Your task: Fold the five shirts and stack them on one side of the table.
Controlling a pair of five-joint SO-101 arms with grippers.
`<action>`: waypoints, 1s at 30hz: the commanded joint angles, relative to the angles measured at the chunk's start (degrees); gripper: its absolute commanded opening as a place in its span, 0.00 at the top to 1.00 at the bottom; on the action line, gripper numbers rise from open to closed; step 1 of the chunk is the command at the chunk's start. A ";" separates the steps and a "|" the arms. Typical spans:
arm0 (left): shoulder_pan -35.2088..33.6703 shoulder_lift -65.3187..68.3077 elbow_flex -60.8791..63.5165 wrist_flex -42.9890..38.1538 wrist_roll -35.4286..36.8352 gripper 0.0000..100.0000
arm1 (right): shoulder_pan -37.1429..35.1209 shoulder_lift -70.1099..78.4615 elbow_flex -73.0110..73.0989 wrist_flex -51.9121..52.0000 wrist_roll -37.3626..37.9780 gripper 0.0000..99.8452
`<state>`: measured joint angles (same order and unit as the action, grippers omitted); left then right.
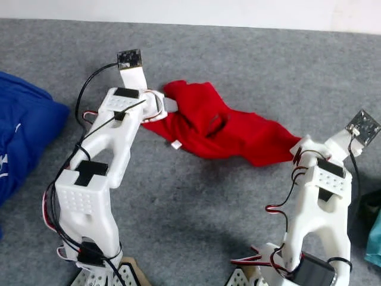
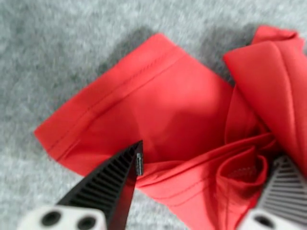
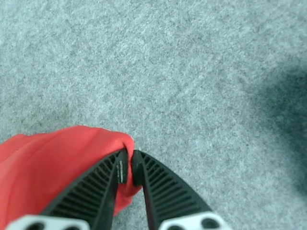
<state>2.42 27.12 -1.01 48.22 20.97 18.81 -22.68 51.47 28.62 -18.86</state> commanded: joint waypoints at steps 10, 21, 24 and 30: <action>-6.02 -7.52 -2.59 4.92 -0.53 0.75 | -1.54 -1.10 -1.01 0.22 0.70 0.99; -9.36 -9.45 -5.23 7.38 -0.44 0.75 | -1.54 -1.10 -1.01 0.22 0.70 0.99; -7.43 -11.65 -4.44 12.22 -0.53 0.75 | -1.63 -1.10 -1.01 0.22 0.70 0.99; -0.84 -15.60 4.18 13.89 -4.13 0.75 | -1.63 -1.10 -1.01 0.22 0.70 0.99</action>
<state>-3.03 16.31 -0.22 61.41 20.62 17.67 -22.68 51.47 28.62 -18.86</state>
